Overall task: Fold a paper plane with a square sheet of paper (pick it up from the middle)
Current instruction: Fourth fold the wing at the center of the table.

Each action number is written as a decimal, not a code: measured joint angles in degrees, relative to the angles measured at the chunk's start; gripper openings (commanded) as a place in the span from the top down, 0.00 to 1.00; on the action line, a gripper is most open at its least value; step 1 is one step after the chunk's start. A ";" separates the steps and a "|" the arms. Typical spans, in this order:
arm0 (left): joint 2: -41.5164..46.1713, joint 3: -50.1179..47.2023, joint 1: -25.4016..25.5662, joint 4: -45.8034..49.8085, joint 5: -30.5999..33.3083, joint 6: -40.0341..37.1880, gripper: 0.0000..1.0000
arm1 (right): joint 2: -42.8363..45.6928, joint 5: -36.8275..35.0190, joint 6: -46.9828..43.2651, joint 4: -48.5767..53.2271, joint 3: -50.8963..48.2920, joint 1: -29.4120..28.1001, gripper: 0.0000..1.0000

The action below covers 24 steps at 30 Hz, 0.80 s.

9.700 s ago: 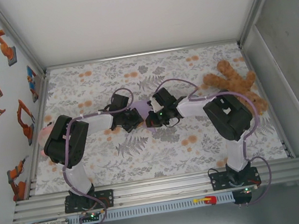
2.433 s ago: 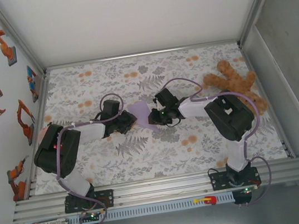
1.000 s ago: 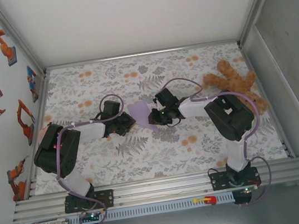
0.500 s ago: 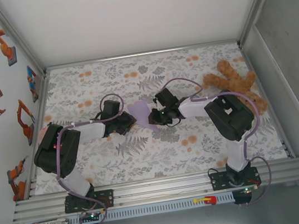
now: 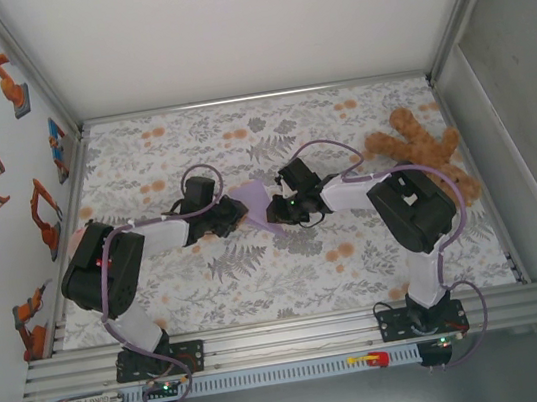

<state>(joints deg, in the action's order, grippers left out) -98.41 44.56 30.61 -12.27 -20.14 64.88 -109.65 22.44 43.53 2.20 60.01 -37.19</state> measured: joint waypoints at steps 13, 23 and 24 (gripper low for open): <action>-4.02 0.02 0.00 -4.17 -3.76 0.22 0.82 | 0.00 0.02 0.00 -0.11 -0.02 0.00 0.80; -4.13 0.28 -0.07 -4.63 -3.61 0.90 0.95 | 1.88 -1.44 -4.02 -0.02 -0.83 0.33 0.68; -4.13 0.37 -0.13 -4.42 -3.41 0.90 0.95 | 2.78 -2.21 -5.05 0.35 -1.09 0.46 0.66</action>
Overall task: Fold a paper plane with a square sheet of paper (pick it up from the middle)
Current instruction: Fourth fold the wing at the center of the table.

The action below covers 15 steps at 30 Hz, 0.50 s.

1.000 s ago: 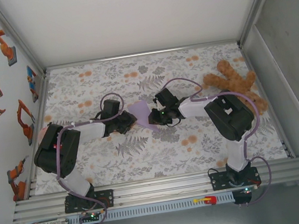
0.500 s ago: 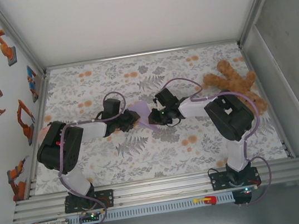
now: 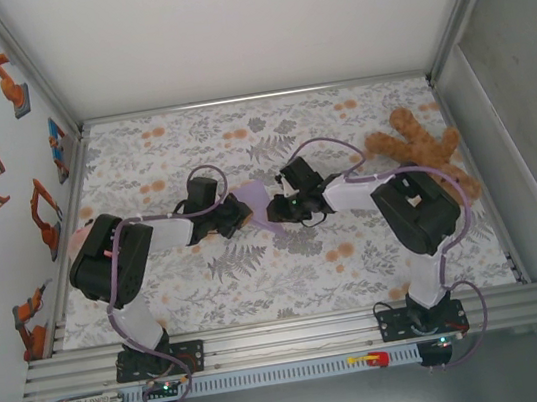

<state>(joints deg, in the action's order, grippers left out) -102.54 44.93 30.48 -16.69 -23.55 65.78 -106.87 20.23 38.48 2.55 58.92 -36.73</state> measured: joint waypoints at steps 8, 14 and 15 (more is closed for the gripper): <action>1.49 2.10 -0.17 6.05 2.95 0.37 0.95 | 10.40 -7.82 -11.52 1.51 -2.25 0.22 0.39; 2.21 5.88 0.07 10.36 4.74 1.11 0.95 | 12.28 -14.10 -20.90 2.05 -2.73 -3.76 0.49; 2.21 6.29 0.17 10.93 4.98 1.22 0.95 | 12.15 -14.80 -22.18 2.25 -2.73 -4.81 0.50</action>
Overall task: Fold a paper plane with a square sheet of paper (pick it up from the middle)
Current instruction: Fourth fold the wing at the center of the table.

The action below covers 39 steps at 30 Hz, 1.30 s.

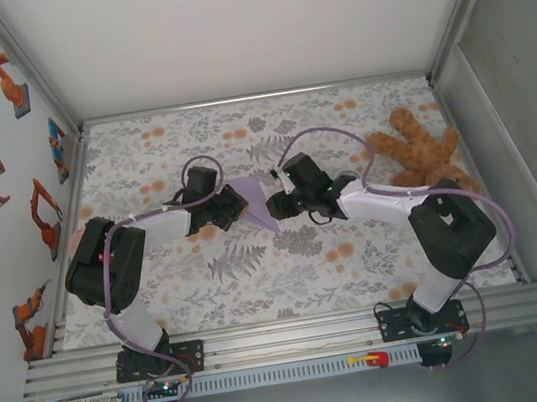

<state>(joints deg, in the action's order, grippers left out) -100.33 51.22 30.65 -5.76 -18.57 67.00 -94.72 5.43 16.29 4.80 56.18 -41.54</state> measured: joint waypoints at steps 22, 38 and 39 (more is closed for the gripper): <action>0.00 1.40 0.83 4.76 1.49 2.93 0.93 | -10.78 -1.20 -9.31 -1.81 2.82 -5.81 0.64; 0.76 1.66 0.33 5.60 1.36 3.80 0.87 | -11.13 -3.63 -13.22 -3.21 2.14 -5.81 0.82; 0.76 1.68 0.20 5.62 1.31 3.80 0.87 | -11.13 -3.67 -13.38 -3.23 1.97 -5.81 0.83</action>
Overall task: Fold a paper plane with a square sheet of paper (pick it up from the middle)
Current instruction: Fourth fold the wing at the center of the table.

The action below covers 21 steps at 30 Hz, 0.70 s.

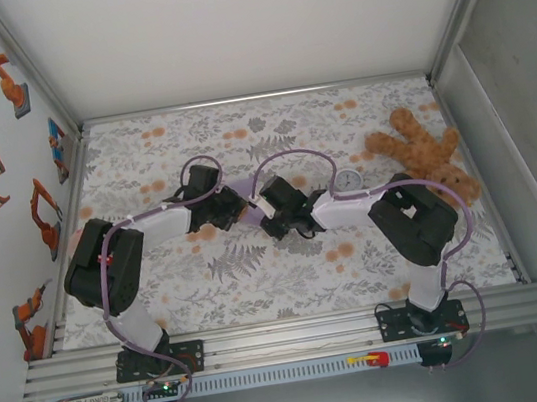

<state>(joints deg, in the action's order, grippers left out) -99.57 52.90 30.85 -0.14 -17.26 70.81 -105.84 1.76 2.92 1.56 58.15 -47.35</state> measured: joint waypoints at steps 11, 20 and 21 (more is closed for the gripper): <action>0.00 0.68 -1.25 0.94 -0.85 -0.02 0.93 | 0.00 -0.15 -1.46 -0.61 -0.81 0.00 0.82; 0.00 0.68 -1.27 0.92 -1.62 -0.02 0.94 | 0.00 -0.17 -1.27 -0.59 -0.79 0.00 0.75; 0.00 0.68 -1.27 0.94 -1.64 0.00 0.94 | 0.00 -0.17 -1.27 -0.61 -0.79 0.00 0.75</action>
<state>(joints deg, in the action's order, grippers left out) -99.57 53.58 29.58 0.80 -18.90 70.81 -105.84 1.58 1.65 0.95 57.36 -47.35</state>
